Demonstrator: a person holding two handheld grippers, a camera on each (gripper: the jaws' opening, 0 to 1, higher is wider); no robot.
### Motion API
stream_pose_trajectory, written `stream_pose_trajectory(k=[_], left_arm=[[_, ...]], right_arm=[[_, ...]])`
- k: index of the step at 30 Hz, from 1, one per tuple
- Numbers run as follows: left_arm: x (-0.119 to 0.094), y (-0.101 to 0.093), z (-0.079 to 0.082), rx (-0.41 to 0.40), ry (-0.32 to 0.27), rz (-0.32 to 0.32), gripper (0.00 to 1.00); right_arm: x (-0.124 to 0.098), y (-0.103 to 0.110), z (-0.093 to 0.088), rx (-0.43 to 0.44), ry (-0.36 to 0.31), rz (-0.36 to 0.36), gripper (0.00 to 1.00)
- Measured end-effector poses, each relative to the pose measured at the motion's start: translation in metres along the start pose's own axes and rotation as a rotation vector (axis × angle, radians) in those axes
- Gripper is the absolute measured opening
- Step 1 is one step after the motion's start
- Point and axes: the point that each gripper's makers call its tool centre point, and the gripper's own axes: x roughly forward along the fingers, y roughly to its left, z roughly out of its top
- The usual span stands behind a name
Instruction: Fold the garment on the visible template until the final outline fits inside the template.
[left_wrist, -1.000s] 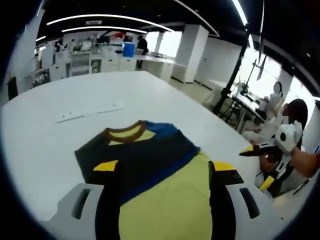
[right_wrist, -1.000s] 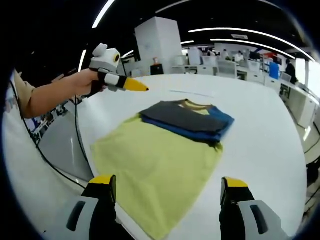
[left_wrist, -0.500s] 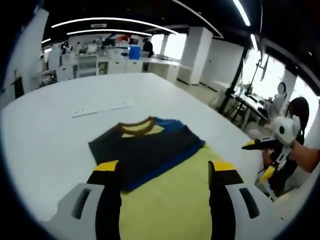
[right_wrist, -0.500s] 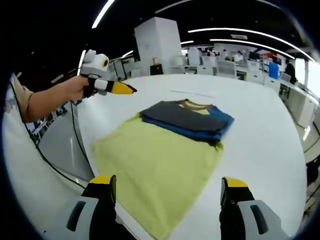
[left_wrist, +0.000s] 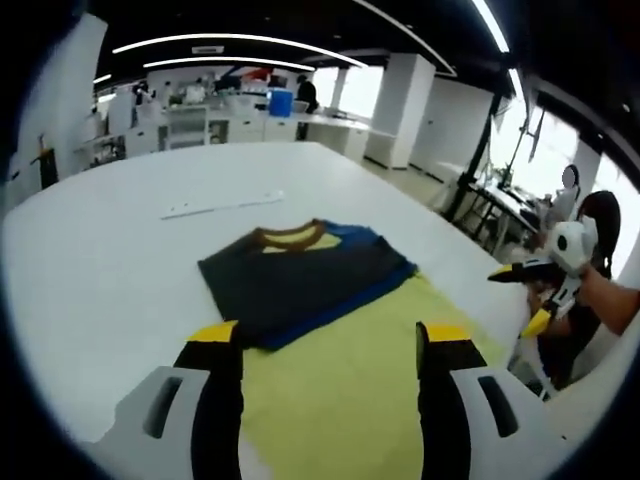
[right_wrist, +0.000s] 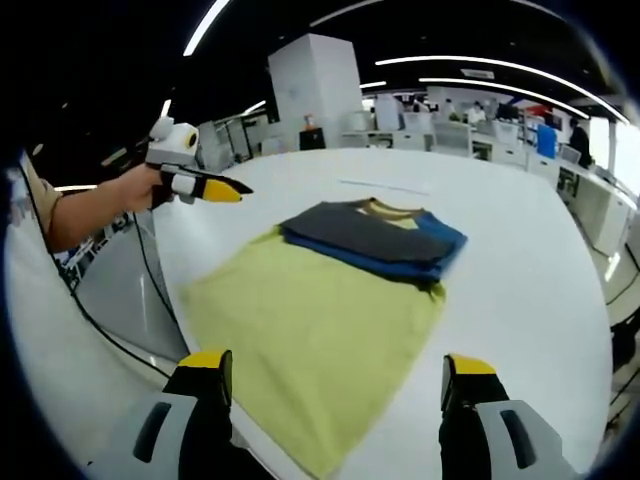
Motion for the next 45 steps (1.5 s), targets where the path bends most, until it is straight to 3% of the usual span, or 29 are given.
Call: stream_pose_trajectory(k=[23, 39, 45], left_arm=[[-0.030, 0.013, -0.026, -0.077, -0.025, 0.047, 0.66], [-0.048, 0.024, -0.064, -0.111, 0.025, 0.085, 0.66], [-0.054, 0.026, -0.070, -0.113, 0.033, 0.092, 0.65]], right_arm=[[0.006, -0.005, 0.002, 0.008, 0.004, 0.001, 0.85], [0.014, -0.005, 0.000, 0.012, 0.019, 0.007, 0.85], [0.013, -0.006, -0.002, 0.016, 0.023, 0.004, 0.85]])
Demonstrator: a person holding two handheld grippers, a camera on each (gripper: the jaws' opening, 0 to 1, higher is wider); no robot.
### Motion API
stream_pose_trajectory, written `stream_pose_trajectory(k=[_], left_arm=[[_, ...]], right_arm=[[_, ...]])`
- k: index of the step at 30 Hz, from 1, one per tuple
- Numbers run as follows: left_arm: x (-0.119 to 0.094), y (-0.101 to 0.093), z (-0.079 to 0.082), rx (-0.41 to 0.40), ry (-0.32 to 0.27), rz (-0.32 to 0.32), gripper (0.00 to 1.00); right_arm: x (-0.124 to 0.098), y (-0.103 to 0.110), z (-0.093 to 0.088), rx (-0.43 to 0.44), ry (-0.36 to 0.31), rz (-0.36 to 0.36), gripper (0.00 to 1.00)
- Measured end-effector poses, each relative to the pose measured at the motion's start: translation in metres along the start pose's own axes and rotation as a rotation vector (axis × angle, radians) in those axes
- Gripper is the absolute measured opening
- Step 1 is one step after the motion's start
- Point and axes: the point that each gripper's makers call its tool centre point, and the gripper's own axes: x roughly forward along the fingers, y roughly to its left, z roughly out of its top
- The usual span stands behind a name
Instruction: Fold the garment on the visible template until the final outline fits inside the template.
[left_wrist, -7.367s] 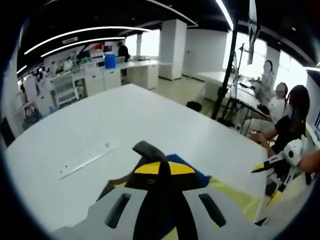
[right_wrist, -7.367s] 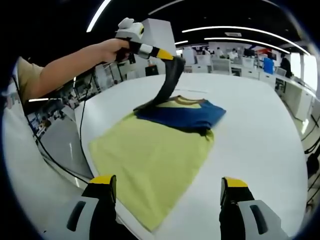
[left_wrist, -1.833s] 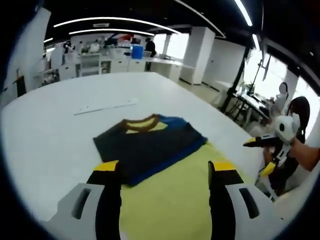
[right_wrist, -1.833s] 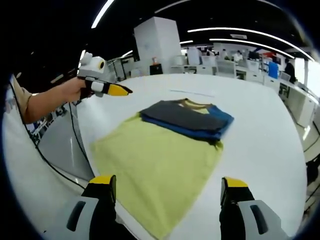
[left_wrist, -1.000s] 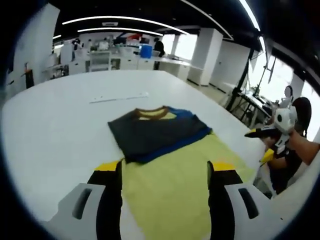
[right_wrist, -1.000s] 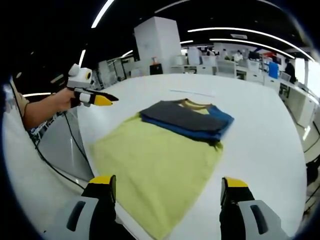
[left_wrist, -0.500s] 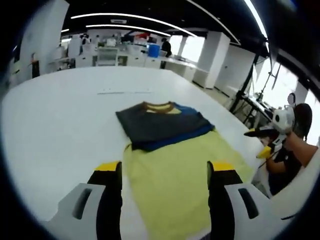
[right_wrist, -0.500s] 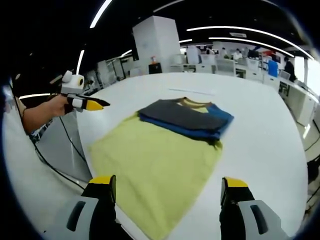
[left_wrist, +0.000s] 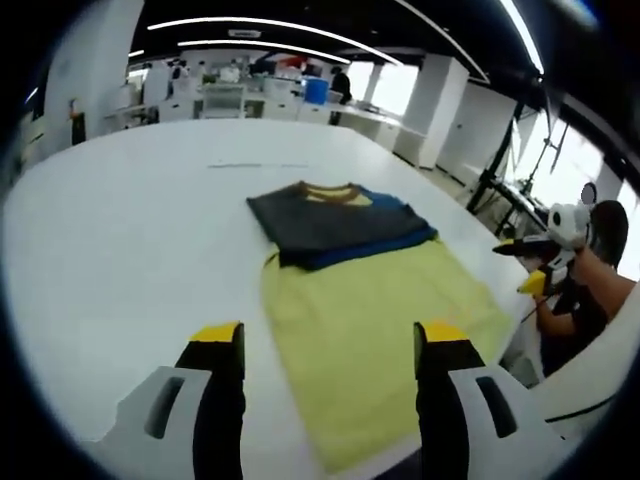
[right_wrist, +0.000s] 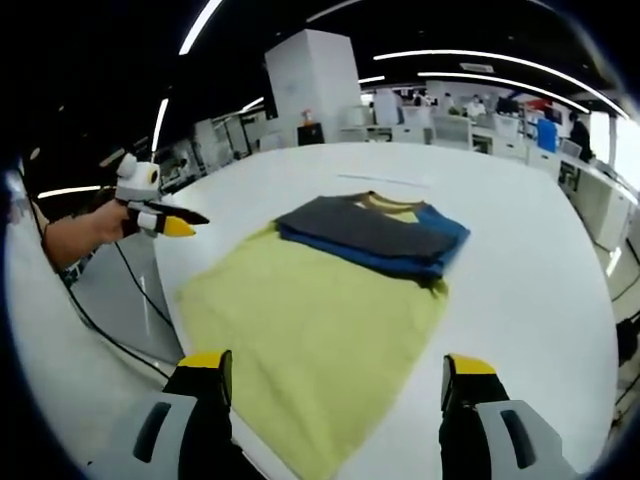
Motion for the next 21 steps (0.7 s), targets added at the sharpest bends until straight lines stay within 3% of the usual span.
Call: stream_pose_trajectory(k=[21], left_arm=[[-0.006, 0.003, -0.036, -0.023, 0.084, -0.004, 0.62]], right_arm=[[-0.003, -0.002, -0.020, 0.027, 0.032, -0.012, 0.85]])
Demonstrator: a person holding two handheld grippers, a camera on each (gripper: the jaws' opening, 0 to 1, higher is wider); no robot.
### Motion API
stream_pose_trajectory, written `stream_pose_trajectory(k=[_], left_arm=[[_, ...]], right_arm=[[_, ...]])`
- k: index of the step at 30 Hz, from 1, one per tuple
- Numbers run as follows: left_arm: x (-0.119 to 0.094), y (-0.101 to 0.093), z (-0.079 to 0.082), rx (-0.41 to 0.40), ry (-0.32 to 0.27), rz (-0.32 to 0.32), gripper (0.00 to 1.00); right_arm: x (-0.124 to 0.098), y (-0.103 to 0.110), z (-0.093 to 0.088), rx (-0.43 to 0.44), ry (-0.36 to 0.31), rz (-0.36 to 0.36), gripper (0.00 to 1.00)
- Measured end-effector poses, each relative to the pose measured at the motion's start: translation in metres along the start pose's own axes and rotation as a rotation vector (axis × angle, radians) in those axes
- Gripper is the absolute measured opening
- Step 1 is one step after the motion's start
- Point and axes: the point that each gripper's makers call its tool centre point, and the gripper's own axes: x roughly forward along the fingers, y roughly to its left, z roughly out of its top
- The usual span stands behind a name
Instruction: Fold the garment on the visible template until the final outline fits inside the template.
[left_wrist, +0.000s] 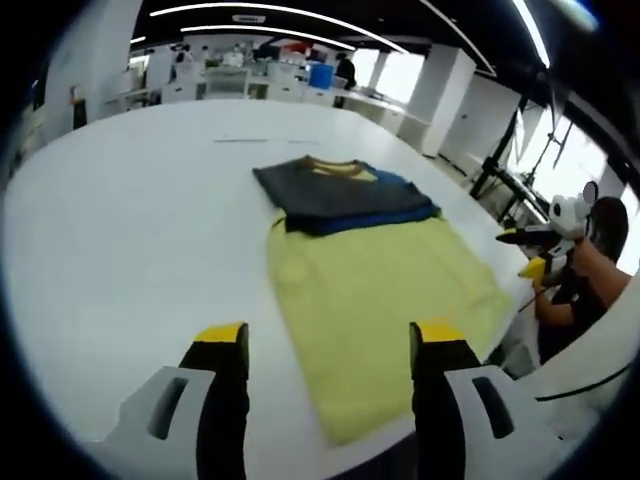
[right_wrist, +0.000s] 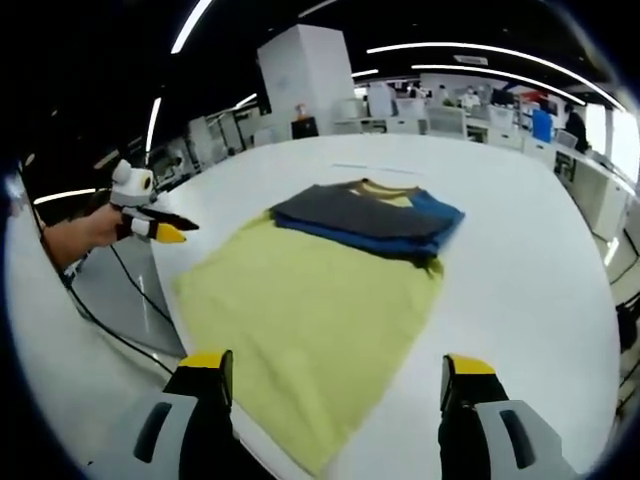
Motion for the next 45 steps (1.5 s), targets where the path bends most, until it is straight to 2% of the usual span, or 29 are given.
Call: stream_pose_trajectory(k=[13, 24, 31, 40, 45], left_arm=[[-0.001, 0.002, -0.031, -0.023, 0.091, -0.016, 0.54], [-0.001, -0.005, -0.055, -0.040, 0.176, -0.064, 0.30], [-0.002, -0.001, -0.061, -0.032, 0.207, -0.049, 0.28], [-0.004, -0.005, -0.073, -0.036, 0.239, -0.061, 0.24], [-0.005, -0.005, -0.078, -0.035, 0.255, -0.062, 0.22]], right_arm=[[0.004, -0.001, -0.021, 0.013, 0.054, 0.002, 0.79], [0.002, -0.004, -0.036, 0.001, 0.093, -0.005, 0.63], [0.002, -0.002, -0.045, 0.008, 0.111, 0.001, 0.60], [0.001, -0.001, -0.058, -0.008, 0.154, 0.007, 0.53], [-0.001, 0.004, -0.065, -0.029, 0.173, 0.023, 0.44]])
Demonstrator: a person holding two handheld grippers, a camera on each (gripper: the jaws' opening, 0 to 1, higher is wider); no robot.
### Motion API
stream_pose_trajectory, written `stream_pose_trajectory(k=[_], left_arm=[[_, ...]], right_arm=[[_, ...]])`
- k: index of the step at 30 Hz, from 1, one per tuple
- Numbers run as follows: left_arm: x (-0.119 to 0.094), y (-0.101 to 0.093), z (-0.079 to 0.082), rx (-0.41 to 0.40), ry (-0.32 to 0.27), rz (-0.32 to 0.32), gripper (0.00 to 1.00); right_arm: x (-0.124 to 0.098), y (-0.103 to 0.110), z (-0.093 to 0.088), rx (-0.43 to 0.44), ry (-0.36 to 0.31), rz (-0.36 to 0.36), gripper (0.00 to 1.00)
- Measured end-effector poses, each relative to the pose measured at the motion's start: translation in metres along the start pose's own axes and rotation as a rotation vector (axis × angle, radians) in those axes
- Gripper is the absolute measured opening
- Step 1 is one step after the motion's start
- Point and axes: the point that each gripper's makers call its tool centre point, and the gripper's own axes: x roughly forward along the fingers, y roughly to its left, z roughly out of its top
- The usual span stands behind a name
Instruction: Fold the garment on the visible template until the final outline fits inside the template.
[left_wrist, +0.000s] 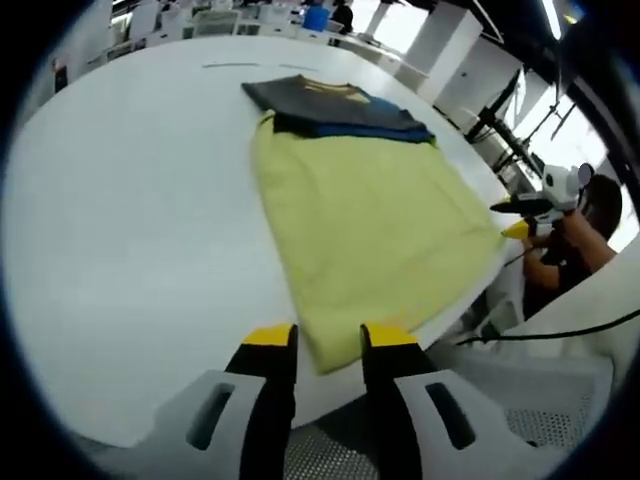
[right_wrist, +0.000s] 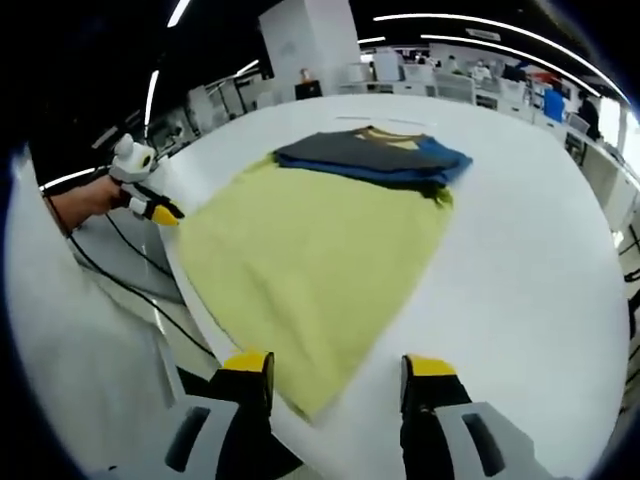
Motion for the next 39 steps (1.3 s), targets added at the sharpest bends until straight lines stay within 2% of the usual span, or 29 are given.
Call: stream_pose_trajectory(k=[6, 13, 25, 27, 39], left_arm=[[0.000, 0.000, -0.002, 0.011, 0.005, 0.003, 0.19], [0.001, -0.002, -0.005, 0.019, 0.015, 0.003, 0.16], [0.000, -0.004, -0.013, 0.035, 0.040, 0.003, 0.05], [0.000, -0.005, -0.014, 0.034, 0.041, 0.000, 0.03], [-0.003, -0.010, -0.013, 0.053, 0.050, -0.014, 0.01]], right_arm=[[-0.001, 0.003, -0.005, -0.012, 0.014, 0.009, 0.36], [-0.004, 0.008, -0.013, -0.025, 0.038, 0.038, 0.17], [-0.007, 0.010, -0.020, -0.051, 0.056, 0.053, 0.05], [-0.007, 0.012, -0.022, -0.048, 0.061, 0.066, 0.00], [-0.010, 0.014, -0.018, -0.047, 0.049, 0.072, 0.00]])
